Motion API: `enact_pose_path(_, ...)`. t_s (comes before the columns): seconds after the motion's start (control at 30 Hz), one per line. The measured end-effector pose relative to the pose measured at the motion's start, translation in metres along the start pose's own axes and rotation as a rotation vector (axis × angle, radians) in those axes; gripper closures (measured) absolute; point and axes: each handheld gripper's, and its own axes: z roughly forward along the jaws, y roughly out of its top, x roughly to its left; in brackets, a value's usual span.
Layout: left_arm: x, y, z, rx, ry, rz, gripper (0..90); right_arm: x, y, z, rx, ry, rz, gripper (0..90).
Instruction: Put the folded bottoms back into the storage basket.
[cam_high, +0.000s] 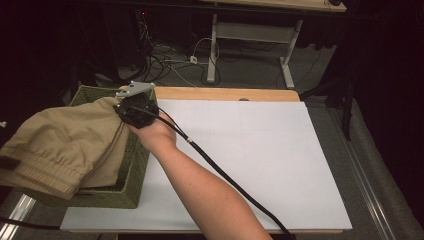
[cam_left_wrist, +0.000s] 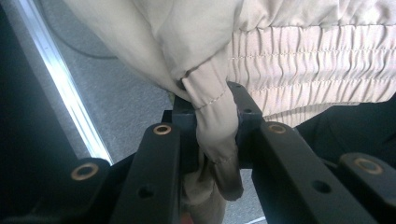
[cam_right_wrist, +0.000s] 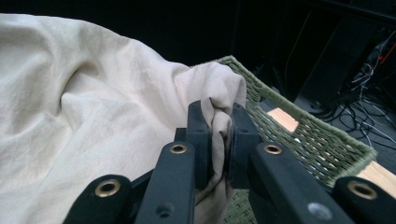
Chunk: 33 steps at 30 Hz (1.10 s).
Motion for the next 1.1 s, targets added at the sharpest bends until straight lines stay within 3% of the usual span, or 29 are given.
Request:
enact_pose_path(0.23, -0.006, 0.015, 0.01, 0.002, -0.002, 0.003, 75.1, -0.011, -0.004, -0.003, 0.015, -0.026, 0.002, 83.3)
enact_pose_path(0.43, -0.003, 0.03, 0.02, 0.024, -0.003, 0.032, 75.1, -0.026, -0.009, 0.006, 0.035, -0.047, 0.021, 83.3)
enact_pose_path(0.47, -0.006, 0.031, 0.024, -0.001, -0.006, 0.005, 75.1, -0.028, -0.01, 0.007, 0.043, -0.052, 0.022, 83.3)
enact_pose_path(0.77, -0.006, 0.03, 0.035, -0.014, -0.022, -0.005, 74.9, -0.031, -0.014, 0.012, 0.056, -0.058, 0.012, 83.3)
enact_pose_path(0.87, -0.004, 0.034, 0.038, -0.026, -0.027, -0.023, 74.6, -0.036, -0.014, 0.017, 0.069, -0.064, -0.003, 83.3)
enact_pose_path(1.1, 0.0, 0.044, 0.037, -0.044, -0.041, -0.037, 74.3, -0.051, -0.012, 0.027, 0.075, -0.073, 0.021, 83.2)
